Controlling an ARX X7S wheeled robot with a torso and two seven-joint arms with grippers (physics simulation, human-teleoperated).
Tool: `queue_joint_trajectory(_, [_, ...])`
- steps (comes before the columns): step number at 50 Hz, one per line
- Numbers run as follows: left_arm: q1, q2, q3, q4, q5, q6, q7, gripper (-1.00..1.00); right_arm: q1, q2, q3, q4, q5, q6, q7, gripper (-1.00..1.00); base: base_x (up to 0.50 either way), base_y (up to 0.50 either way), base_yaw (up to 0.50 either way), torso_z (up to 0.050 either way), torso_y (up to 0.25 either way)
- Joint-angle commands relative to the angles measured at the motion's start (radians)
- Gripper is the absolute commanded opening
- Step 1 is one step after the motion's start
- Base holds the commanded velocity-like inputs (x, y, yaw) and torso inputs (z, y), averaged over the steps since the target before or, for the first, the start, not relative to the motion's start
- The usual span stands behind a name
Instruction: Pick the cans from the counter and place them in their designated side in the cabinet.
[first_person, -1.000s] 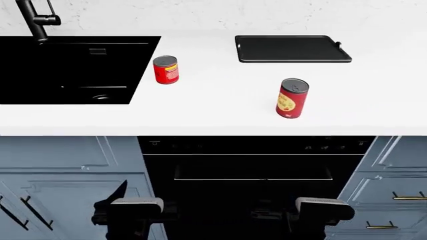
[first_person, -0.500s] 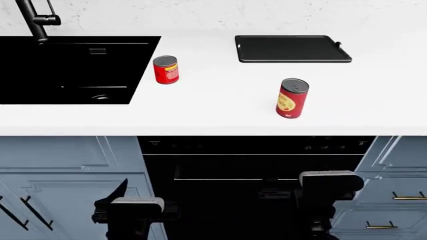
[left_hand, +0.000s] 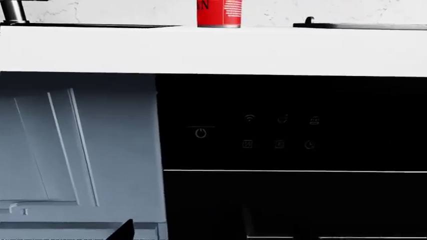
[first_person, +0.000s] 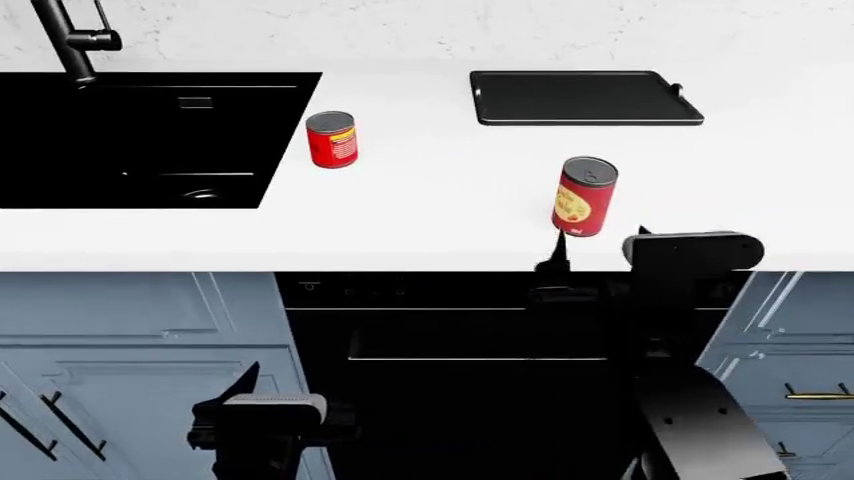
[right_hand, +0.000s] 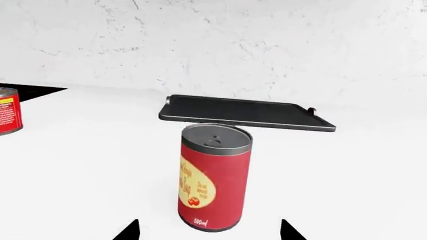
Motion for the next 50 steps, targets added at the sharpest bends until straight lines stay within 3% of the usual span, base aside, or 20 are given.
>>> queue_joint_trajectory(1, [-0.003,-0.006,0.007,-0.006,-0.012,-0.009,-0.005,1.0,0.122,-0.012,-0.016,0.065,0.02,0.031,-0.02,1.0,0.0,0.0,0.0,0.0,0.0])
queue_joint_trajectory(50, [-0.012,-0.023,0.026,-0.01,-0.047,-0.014,-0.034,1.0,0.226,-0.014,-0.067,0.292,-0.011,-0.058,-0.012,1.0,0.0,0.0,0.0,0.0,0.0])
